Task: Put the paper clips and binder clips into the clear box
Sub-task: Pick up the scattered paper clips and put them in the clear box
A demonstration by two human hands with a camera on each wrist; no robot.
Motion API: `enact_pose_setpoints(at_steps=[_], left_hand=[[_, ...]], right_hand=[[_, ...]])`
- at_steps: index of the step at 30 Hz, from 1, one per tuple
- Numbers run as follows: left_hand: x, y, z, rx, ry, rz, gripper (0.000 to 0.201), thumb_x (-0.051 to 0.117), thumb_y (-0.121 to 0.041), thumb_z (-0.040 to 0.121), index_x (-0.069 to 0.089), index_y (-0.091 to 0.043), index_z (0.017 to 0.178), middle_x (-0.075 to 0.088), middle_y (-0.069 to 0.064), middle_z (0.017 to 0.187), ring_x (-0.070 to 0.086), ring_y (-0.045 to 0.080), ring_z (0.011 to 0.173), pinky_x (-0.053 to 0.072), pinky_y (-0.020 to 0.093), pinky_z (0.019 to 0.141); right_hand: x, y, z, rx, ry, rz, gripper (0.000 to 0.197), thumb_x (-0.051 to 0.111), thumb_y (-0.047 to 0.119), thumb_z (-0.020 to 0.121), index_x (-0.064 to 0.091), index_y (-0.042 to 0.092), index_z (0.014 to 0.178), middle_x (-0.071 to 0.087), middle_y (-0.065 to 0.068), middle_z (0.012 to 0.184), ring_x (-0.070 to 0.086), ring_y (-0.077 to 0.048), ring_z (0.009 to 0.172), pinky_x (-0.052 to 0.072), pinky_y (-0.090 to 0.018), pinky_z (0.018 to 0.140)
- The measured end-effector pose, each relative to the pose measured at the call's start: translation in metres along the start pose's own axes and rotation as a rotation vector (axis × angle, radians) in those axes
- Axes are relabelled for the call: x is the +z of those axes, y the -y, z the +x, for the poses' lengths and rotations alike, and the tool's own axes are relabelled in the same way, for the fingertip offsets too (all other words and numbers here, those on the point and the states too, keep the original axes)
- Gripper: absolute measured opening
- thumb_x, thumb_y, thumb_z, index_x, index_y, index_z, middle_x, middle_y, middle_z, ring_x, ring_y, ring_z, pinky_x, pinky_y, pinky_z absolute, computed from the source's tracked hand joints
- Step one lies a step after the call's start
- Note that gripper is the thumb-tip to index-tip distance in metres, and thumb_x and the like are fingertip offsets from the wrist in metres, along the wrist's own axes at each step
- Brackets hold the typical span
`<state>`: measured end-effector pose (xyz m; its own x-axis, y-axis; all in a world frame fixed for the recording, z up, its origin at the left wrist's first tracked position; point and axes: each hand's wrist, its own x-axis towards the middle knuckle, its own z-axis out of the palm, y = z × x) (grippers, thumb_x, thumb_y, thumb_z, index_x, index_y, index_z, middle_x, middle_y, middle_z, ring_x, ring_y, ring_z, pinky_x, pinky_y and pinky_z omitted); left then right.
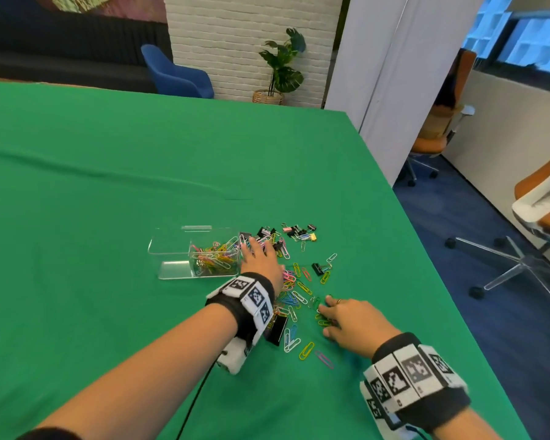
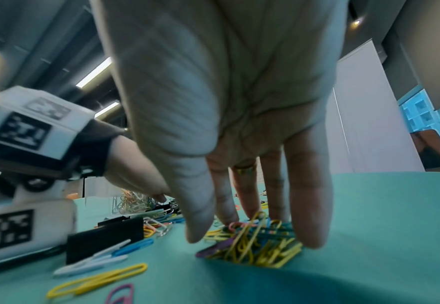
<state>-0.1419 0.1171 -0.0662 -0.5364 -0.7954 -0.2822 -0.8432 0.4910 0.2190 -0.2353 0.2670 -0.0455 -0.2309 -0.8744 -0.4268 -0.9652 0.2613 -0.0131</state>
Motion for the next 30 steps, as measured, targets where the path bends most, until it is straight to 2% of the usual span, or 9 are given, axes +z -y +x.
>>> enact_pose_setpoints(at_steps=[2,4,11,17,20,23,26,28,30], left_hand=[[-0.005,0.000,0.011,-0.070,-0.045,0.009,0.061,0.037,-0.019,0.096,0.004,-0.005,0.146,0.005,0.024,0.153,0.009,0.041,0.140,0.026,0.047,0.112],[-0.011,-0.002,0.017,-0.084,-0.098,0.073,0.052,0.039,-0.010,0.093,0.022,-0.003,0.141,0.027,0.023,0.145,0.025,0.038,0.134,0.036,0.045,0.104],[-0.026,0.008,0.027,0.024,-0.224,0.104,0.035,0.046,0.006,0.087,0.056,-0.008,0.117,0.064,0.016,0.109,0.061,0.032,0.101,0.053,0.041,0.088],[-0.034,0.020,0.027,0.015,-0.314,-0.231,0.034,0.051,0.009,0.085,0.066,-0.013,0.107,0.067,0.015,0.107,0.064,0.029,0.086,0.055,0.035,0.081],[-0.044,0.019,0.024,0.097,-0.337,-0.431,0.029,0.058,0.005,0.082,0.067,-0.010,0.104,0.068,0.008,0.098,0.062,0.023,0.082,0.055,0.034,0.082],[-0.045,0.002,0.009,0.233,-0.242,-0.575,0.026,0.063,0.001,0.080,0.066,-0.007,0.105,0.063,0.005,0.091,0.057,0.015,0.072,0.055,0.024,0.068],[-0.034,-0.014,-0.001,0.343,-0.075,-0.551,0.036,0.068,-0.004,0.078,0.063,-0.010,0.113,0.058,0.000,0.093,0.055,0.010,0.070,0.051,0.014,0.062],[-0.030,-0.016,0.001,0.368,0.034,-0.512,0.045,0.071,-0.009,0.076,0.059,-0.013,0.119,0.057,0.001,0.101,0.056,0.012,0.079,0.053,0.022,0.074],[-0.033,-0.011,0.004,0.366,0.012,-0.444,0.040,0.069,-0.013,0.079,0.060,-0.013,0.118,0.063,0.006,0.109,0.055,0.013,0.087,0.049,0.028,0.086]], right_hand=[[0.000,0.000,0.000,0.001,-0.005,0.007,0.047,0.045,0.029,0.093,0.038,0.020,0.138,0.027,-0.002,0.154,0.043,-0.026,0.130,0.040,-0.036,0.106],[0.000,0.000,0.000,-0.002,-0.007,0.007,0.045,0.045,0.029,0.093,0.041,0.018,0.137,0.028,-0.003,0.153,0.044,-0.027,0.129,0.040,-0.036,0.104],[0.002,-0.002,-0.001,-0.013,-0.024,0.018,0.046,0.045,0.031,0.093,0.040,0.019,0.137,0.026,-0.002,0.154,0.045,-0.028,0.129,0.041,-0.038,0.104],[0.003,-0.005,-0.002,-0.034,-0.039,0.036,0.045,0.045,0.032,0.093,0.041,0.020,0.137,0.030,-0.002,0.152,0.047,-0.026,0.127,0.042,-0.036,0.102],[0.004,-0.006,-0.001,-0.036,-0.041,0.034,0.044,0.045,0.033,0.093,0.042,0.020,0.136,0.029,-0.001,0.153,0.047,-0.025,0.127,0.043,-0.037,0.102],[0.004,-0.006,0.000,-0.035,-0.041,0.026,0.044,0.045,0.034,0.093,0.044,0.020,0.135,0.030,-0.002,0.152,0.047,-0.027,0.126,0.043,-0.038,0.101],[0.004,-0.007,0.000,-0.039,-0.047,0.019,0.043,0.045,0.034,0.093,0.045,0.020,0.134,0.031,-0.001,0.152,0.048,-0.027,0.126,0.043,-0.037,0.100],[0.005,-0.009,0.000,-0.040,-0.050,0.025,0.041,0.046,0.034,0.092,0.047,0.020,0.131,0.036,-0.002,0.149,0.050,-0.026,0.124,0.044,-0.037,0.099],[0.006,-0.011,0.000,-0.040,-0.047,0.037,0.038,0.046,0.032,0.092,0.050,0.019,0.127,0.042,-0.004,0.144,0.051,-0.026,0.122,0.045,-0.036,0.097]])
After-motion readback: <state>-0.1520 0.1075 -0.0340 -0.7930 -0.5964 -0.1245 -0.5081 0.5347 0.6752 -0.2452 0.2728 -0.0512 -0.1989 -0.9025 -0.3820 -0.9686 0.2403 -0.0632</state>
